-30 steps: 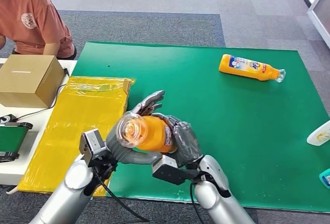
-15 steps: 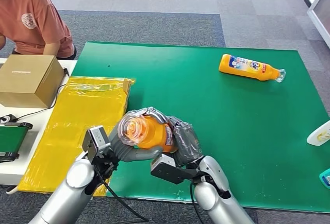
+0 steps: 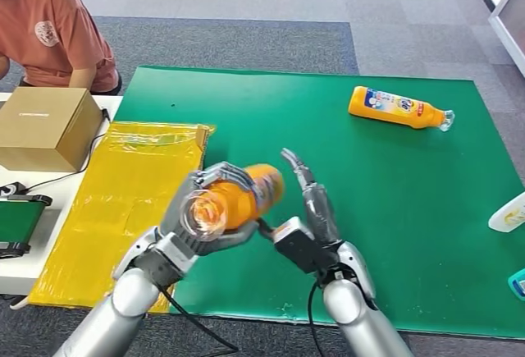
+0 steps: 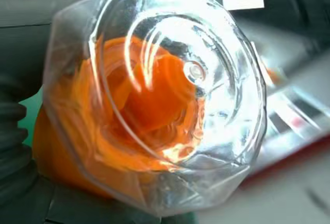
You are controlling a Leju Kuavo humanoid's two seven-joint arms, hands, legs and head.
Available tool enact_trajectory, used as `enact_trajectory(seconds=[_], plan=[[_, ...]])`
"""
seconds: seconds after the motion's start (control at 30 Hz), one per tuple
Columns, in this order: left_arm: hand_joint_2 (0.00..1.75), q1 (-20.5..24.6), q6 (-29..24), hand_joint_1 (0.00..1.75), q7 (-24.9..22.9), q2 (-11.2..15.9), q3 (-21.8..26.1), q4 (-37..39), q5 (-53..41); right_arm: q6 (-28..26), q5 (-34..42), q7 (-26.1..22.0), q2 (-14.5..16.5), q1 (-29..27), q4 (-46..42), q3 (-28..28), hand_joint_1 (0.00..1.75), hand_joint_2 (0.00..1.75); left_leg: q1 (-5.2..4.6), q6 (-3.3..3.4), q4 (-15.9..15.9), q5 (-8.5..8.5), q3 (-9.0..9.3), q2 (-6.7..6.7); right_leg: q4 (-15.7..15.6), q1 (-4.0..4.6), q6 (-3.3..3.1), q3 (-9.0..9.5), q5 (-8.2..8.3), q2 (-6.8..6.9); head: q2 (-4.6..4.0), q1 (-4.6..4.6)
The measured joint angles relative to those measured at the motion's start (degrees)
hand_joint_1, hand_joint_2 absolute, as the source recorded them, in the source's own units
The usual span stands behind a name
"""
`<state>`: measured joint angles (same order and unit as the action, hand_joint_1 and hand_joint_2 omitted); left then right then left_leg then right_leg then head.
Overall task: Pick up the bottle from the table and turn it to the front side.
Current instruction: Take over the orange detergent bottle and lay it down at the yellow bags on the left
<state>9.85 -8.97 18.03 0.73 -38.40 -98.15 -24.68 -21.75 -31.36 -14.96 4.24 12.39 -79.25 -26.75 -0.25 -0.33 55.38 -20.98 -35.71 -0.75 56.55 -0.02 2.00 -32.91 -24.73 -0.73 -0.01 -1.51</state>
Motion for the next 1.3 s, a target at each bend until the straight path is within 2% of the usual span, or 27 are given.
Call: enact_trajectory(seconds=[0.1,0.17,0.27,0.33,0.4,0.47,0.53,0.63,0.73,0.9,0.97,1.03,1.1,1.3], plan=[[1.75,-1.77,-18.28,1.75,-6.39,0.53,1.47,-0.55,-31.91,0.16,5.48,-0.79,-0.02,-0.66,-4.45,4.67,0.00,1.75,0.00,0.00,0.00,-0.01,0.00,-0.01,0.00,0.00,0.00,0.00,-0.01,0.01,0.01,0.00],[1.75,-2.85,-25.00,1.75,-11.38,0.92,2.79,-0.10,-48.82,0.39,6.89,-1.01,-0.05,-0.94,-7.75,7.10,0.00,1.75,0.00,0.01,0.00,-0.01,0.00,-0.01,0.00,0.00,0.00,-0.01,-0.01,0.00,0.01,0.01],[1.75,-3.13,-28.09,1.75,-19.80,2.37,4.23,2.31,-61.59,0.76,8.09,-1.04,-0.11,-1.24,-11.66,9.42,0.00,1.75,0.01,0.01,0.00,-0.02,0.00,0.00,0.00,0.00,0.00,-0.05,-0.01,-0.01,0.00,-0.01],[1.75,-1.41,-27.27,1.75,-28.71,4.86,3.58,4.87,-63.21,0.84,8.69,-1.14,-0.19,-1.39,-13.57,10.49,0.00,1.75,0.02,-0.03,0.00,0.02,0.01,0.00,0.00,0.01,-0.02,-0.08,0.00,-0.01,0.01,-0.02],[1.75,1.34,-25.99,1.75,-38.20,7.54,0.95,7.79,-63.29,0.86,9.11,-1.32,-0.26,-1.49,-15.00,11.22,0.00,1.75,0.04,-0.07,0.00,0.08,0.01,0.00,0.00,0.02,-0.05,-0.07,0.02,0.00,0.01,-0.02],[1.75,3.22,-25.30,1.75,-41.65,9.15,-1.89,11.03,-63.33,0.92,9.42,-1.59,-0.33,-1.54,-16.05,11.66,0.00,1.75,0.04,-0.08,0.00,0.11,0.02,0.00,0.02,0.03,-0.05,-0.03,0.03,0.00,0.01,-0.01],[1.75,3.52,-25.01,1.75,-39.06,9.37,-3.06,14.80,-63.20,1.00,9.78,-1.94,-0.36,-1.59,-17.04,11.80,0.00,1.75,0.03,-0.07,0.00,0.10,0.03,0.03,0.02,0.03,-0.05,-0.03,0.06,-0.05,0.01,0.00],[1.75,3.40,-23.00,1.75,-29.91,8.03,-1.39,21.01,-58.59,1.42,10.36,-2.45,-0.45,-1.75,-18.53,11.84,0.00,1.75,-0.03,-0.04,0.00,0.08,0.02,0.08,0.01,-0.03,-0.03,-0.05,0.08,-0.10,0.01,0.00],[1.75,3.90,-19.73,1.75,-21.11,5.62,3.66,29.34,-50.13,2.41,10.50,-2.53,-0.48,-1.74,-19.94,11.84,0.00,1.75,-0.04,-0.04,0.00,0.07,0.02,0.09,0.01,-0.05,-0.03,-0.06,0.08,-0.10,0.01,0.00],[1.75,5.96,-19.79,1.75,-15.28,2.63,11.00,40.62,-45.89,3.33,10.34,-2.03,-0.48,-1.46,-20.54,11.67,0.00,1.75,-0.03,-0.05,0.00,0.09,0.02,0.07,0.02,-0.03,-0.03,-0.03,0.08,-0.06,0.00,0.00],[1.75,6.60,-19.86,1.14,-14.31,1.60,12.50,42.82,-45.50,3.41,10.31,-2.03,-0.48,-1.35,-20.54,11.55,0.00,1.75,-0.03,-0.05,0.00,0.09,0.03,0.06,0.02,-0.03,-0.03,0.00,0.08,-0.06,-0.01,0.01],[1.75,7.08,-19.38,0.27,-13.90,0.69,13.41,44.05,-45.28,3.61,10.31,-2.03,-0.48,-1.23,-20.54,11.38,0.00,1.75,-0.03,-0.05,0.00,0.09,0.04,0.05,0.02,-0.03,-0.03,0.02,0.08,-0.06,0.00,0.01],[1.75,7.23,-18.39,0.00,-13.83,-0.12,14.02,44.75,-44.97,3.90,10.28,-2.04,-0.48,-1.13,-20.54,11.10,0.00,1.75,-0.03,-0.05,0.00,0.09,0.05,0.05,0.02,-0.03,-0.03,0.03,0.09,-0.06,0.01,0.01],[1.75,6.35,-17.26,0.00,-13.32,-1.68,15.03,45.56,-43.68,4.19,9.88,-2.05,-0.48,-1.07,-20.54,9.93,0.00,1.75,-0.02,-0.03,0.00,0.11,0.03,0.05,0.02,-0.02,-0.05,0.01,0.10,-0.04,0.00,0.01]])
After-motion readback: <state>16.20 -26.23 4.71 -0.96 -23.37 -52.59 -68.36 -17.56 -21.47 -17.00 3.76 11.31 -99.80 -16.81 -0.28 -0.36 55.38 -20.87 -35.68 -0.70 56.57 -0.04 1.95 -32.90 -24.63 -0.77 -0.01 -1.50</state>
